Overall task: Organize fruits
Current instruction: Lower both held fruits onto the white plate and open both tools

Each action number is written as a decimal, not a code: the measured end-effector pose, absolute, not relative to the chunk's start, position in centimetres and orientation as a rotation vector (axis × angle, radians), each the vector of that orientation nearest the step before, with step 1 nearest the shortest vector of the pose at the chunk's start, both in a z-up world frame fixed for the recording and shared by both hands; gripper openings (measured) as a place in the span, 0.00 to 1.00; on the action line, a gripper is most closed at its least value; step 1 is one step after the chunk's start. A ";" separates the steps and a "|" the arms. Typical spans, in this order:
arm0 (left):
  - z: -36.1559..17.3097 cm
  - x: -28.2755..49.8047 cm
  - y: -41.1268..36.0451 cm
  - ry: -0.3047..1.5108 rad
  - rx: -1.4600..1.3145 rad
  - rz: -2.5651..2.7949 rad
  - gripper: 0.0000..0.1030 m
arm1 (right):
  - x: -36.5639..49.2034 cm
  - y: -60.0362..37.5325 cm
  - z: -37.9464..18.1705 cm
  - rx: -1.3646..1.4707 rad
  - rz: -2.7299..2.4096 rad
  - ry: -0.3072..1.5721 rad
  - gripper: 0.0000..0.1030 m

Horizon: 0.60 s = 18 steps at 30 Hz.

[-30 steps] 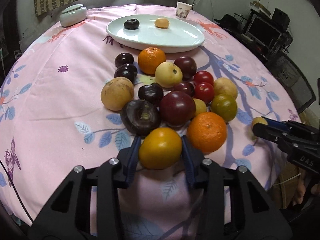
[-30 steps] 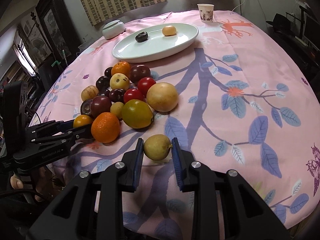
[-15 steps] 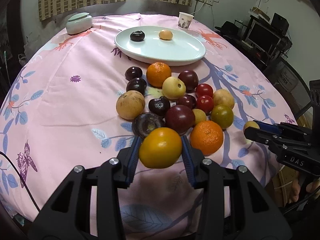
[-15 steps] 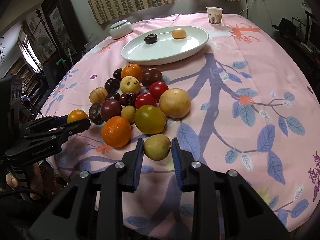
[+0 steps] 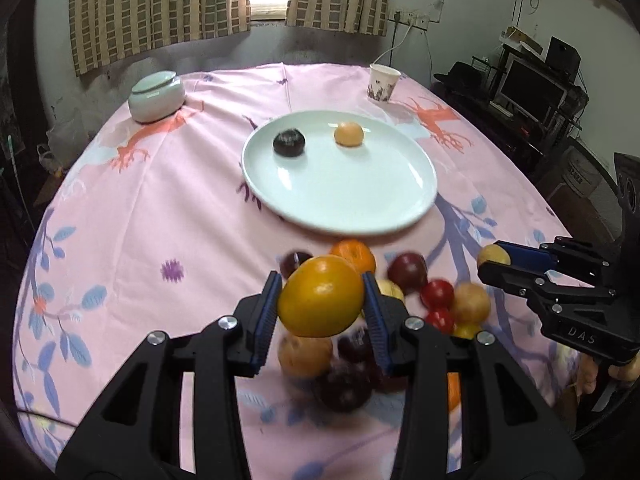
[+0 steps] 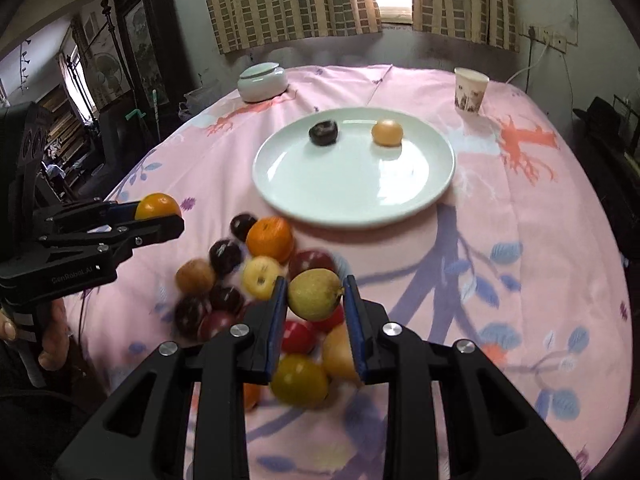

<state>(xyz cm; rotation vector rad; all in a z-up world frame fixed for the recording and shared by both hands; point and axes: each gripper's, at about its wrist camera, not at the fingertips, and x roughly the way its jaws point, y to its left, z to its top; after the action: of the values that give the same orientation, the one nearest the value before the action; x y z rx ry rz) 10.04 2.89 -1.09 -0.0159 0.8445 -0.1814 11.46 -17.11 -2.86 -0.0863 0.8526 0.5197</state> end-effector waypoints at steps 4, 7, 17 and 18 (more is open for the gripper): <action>0.3 19.5 2.2 0.901 -0.024 -0.170 0.40 | 18.5 -16.1 -1.9 -0.136 0.468 0.807 0.28; -0.4 26.0 0.8 0.946 -0.056 -0.187 0.40 | 23.9 -15.4 -2.8 -0.159 0.433 0.803 0.28; -4.9 34.8 -2.3 1.035 -0.086 -0.178 0.40 | 32.1 -17.3 -6.9 -0.058 0.402 0.934 0.28; -5.2 35.0 -2.5 1.036 -0.082 -0.173 0.40 | 32.3 -17.2 -7.0 -0.060 0.405 0.934 0.27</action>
<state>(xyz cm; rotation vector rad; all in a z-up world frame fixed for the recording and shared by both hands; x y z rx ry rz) 34.97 -2.45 -5.18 -0.0819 1.0364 -0.1726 32.31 -17.16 -7.00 -0.0598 0.9341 0.4046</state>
